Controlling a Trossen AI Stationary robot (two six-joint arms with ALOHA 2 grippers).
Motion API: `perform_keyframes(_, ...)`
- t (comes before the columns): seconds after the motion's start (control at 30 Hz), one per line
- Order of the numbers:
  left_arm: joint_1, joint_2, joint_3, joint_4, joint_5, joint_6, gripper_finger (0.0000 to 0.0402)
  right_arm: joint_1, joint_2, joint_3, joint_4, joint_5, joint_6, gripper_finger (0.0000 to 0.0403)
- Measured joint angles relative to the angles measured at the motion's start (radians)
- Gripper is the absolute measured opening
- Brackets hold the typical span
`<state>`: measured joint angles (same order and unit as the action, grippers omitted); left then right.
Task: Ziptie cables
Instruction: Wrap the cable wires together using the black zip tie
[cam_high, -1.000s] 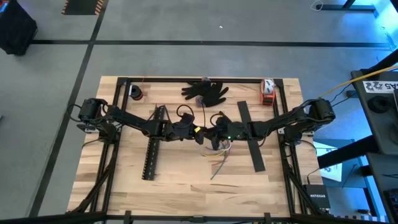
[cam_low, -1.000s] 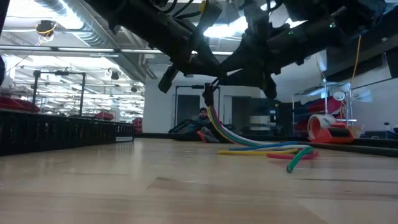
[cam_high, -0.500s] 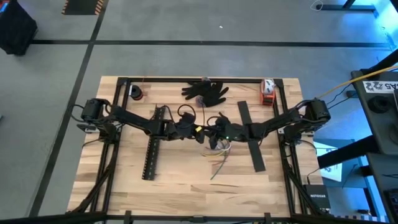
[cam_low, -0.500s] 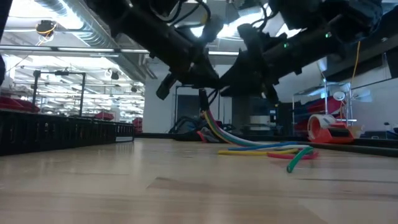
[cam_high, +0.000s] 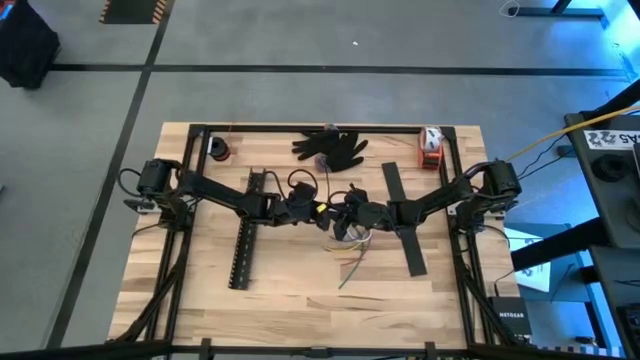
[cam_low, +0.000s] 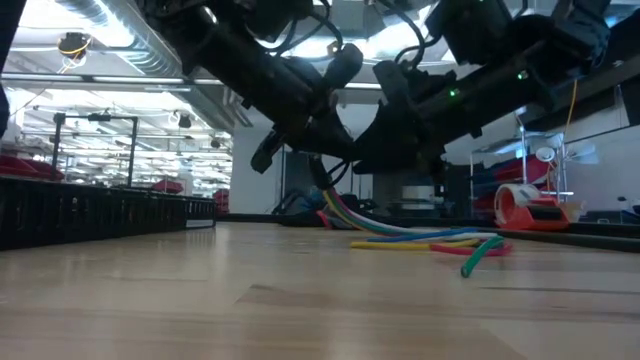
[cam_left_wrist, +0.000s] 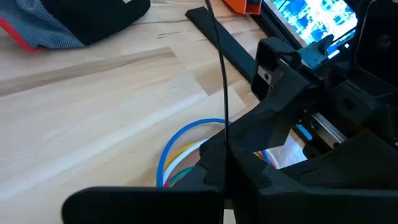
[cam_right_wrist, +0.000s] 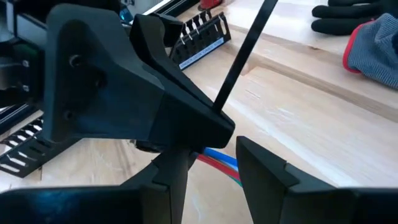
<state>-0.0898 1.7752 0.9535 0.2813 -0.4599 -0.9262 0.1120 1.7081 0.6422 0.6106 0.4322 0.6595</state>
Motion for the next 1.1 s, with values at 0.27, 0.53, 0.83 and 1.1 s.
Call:
perform_keyframes(0.27, 0.0, 0.0, -0.001, 0.007, -0.003, -0.02, 0.0, 0.0, 0.055, 0.031, 0.037, 0.021, 0.057, 0.0091)
perform_keyframes(0.53, 0.0, 0.003, -0.002, 0.01, 0.009, -0.017, 0.0, 0.001, 0.116, 0.053, 0.053, 0.021, 0.089, 0.0012)
perform_keyframes(0.83, 0.017, 0.007, -0.005, -0.002, 0.03, -0.024, 0.0, 0.065, 0.186, 0.058, 0.042, 0.049, 0.07, 0.0003)
perform_keyframes(1.1, 0.017, 0.007, -0.005, -0.006, 0.034, 0.016, 0.0, 0.082, 0.195, 0.054, 0.041, 0.051, 0.065, 0.0001)
